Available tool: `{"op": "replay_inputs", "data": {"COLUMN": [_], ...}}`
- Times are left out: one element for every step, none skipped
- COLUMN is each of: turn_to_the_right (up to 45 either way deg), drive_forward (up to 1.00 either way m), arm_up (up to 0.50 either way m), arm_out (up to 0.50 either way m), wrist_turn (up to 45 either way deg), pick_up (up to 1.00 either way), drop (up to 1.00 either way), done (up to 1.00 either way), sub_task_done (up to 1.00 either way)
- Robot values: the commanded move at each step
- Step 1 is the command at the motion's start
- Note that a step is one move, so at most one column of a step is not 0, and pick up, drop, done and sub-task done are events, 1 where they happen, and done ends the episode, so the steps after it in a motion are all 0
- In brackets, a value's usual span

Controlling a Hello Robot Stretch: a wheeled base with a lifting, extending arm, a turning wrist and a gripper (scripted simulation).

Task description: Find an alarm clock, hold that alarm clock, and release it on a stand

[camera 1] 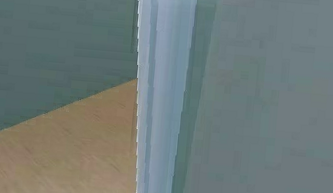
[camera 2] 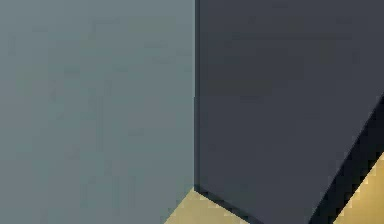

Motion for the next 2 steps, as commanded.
{"op": "replay_inputs", "data": {"turn_to_the_right": [9.0, 0.0], "drive_forward": [0.00, 0.05], "arm_up": [0.00, 0.00], "arm_out": [0.00, 0.00], "wrist_turn": [0.0, 0.0], "pick_up": [0.00, 0.00], "drop": [0.00, 0.00], "done": [0.00, 0.00], "sub_task_done": [0.00, 0.00]}}
